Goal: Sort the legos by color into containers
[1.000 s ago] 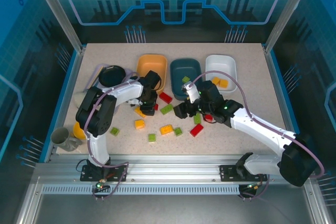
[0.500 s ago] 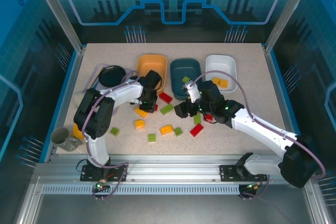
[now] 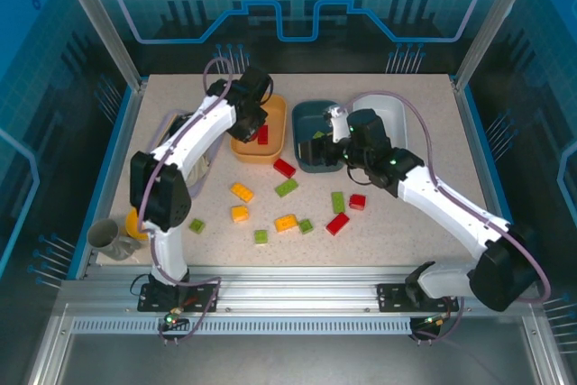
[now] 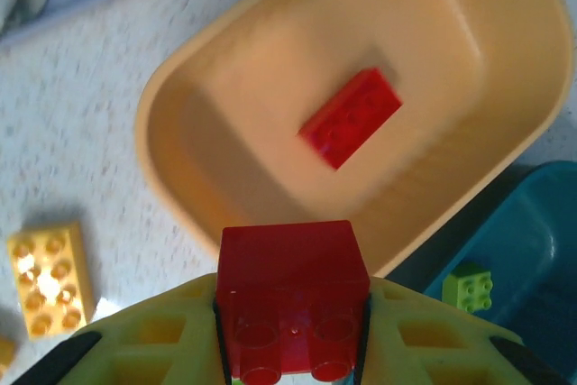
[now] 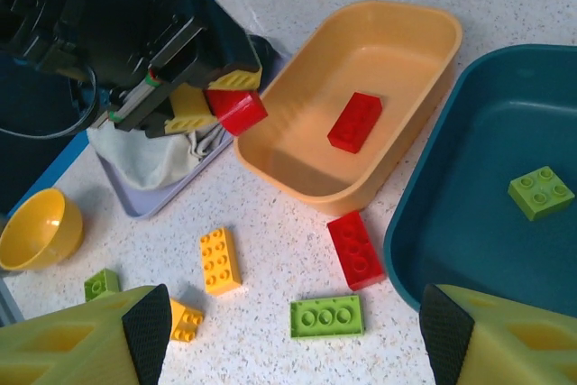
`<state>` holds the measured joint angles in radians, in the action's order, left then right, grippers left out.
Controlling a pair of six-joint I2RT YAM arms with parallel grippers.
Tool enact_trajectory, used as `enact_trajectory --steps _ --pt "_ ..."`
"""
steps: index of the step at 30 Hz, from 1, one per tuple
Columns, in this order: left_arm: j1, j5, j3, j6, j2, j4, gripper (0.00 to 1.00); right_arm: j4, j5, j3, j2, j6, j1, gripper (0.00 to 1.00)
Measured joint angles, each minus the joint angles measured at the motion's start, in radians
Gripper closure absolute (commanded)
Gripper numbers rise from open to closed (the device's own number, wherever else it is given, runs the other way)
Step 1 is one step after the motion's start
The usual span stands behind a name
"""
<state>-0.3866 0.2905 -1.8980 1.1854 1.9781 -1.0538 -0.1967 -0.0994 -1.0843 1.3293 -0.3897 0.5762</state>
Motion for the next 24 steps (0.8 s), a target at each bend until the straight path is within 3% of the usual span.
enact_trajectory --steps 9,17,24 --pt "0.057 0.047 -0.249 -0.289 0.299 -0.106 0.74 -0.036 -0.041 -0.141 0.164 -0.088 -0.034 0.25" --pt "0.064 0.054 -0.342 -0.425 0.425 -0.120 0.72 -0.066 -0.066 -0.151 0.199 -0.126 -0.036 0.25" --pt "0.064 0.033 -0.345 -0.481 0.466 -0.119 0.55 -0.076 -0.067 -0.151 0.199 -0.131 -0.042 0.25"
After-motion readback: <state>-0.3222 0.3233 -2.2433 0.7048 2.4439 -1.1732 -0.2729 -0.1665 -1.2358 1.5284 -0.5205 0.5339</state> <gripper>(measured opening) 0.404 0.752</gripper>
